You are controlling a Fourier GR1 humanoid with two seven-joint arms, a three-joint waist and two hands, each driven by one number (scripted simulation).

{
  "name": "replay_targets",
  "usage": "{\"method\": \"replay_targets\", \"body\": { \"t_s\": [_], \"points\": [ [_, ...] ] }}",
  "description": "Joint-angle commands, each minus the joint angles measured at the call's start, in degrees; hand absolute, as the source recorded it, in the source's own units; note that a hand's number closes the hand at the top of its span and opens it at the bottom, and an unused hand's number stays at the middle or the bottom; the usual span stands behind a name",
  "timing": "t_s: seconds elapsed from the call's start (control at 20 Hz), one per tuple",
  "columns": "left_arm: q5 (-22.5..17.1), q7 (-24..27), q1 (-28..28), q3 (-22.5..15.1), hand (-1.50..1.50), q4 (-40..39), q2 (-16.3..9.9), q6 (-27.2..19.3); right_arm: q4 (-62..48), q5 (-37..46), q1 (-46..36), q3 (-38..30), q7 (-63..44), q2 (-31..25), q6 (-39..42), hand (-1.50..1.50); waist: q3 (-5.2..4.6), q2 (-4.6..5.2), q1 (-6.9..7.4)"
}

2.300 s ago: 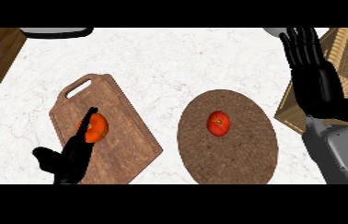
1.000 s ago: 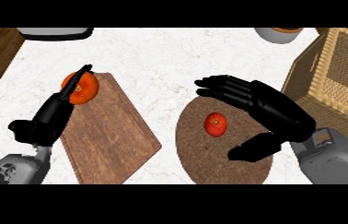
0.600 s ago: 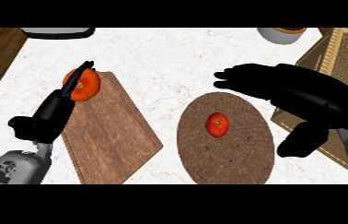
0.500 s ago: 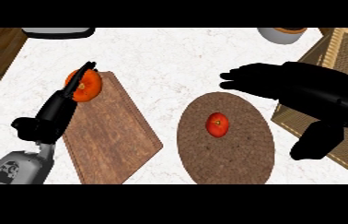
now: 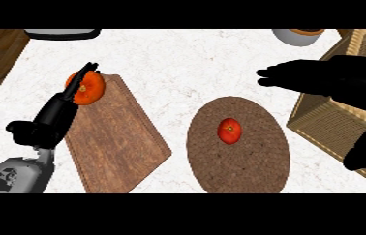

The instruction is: Pick the tomato from the placemat and place it in the basket

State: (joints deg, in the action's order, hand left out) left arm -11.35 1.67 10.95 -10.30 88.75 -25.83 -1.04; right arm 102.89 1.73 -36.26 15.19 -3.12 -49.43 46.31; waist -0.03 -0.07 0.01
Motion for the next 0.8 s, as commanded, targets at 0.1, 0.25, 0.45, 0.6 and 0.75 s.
{"method": "replay_targets", "body": {
  "t_s": [0.1,0.25,0.45,0.6,0.75],
  "points": [
    [1.7,-0.2,-1.8,1.0,0.00,1.6,1.3,1.7,-2.3,11.3,6.2,-1.8,8.7,4.6,-2.3,-1.50,0.06,0.12,0.31],
    [2.4,1.0,-1.9,1.3,0.00,0.8,3.1,1.9,-7.7,11.8,3.9,-0.7,7.1,9.6,-2.1,-1.50,0.03,0.19,0.53],
    [3.3,0.3,2.4,2.1,0.00,-3.3,4.1,2.4,-7.9,19.4,8.8,4.3,8.6,16.6,-9.7,-1.50,0.06,0.34,0.46],
    [4.0,-0.1,3.9,3.8,0.00,-5.1,4.5,4.1,-7.1,21.0,11.6,2.4,12.4,16.9,-8.9,-1.50,0.04,0.16,-0.04],
    [3.7,-1.7,-1.3,3.9,0.00,2.2,3.7,4.5,-13.8,27.8,12.9,4.4,18.8,19.1,-15.1,-1.50,0.07,0.17,0.54]
  ]
}}
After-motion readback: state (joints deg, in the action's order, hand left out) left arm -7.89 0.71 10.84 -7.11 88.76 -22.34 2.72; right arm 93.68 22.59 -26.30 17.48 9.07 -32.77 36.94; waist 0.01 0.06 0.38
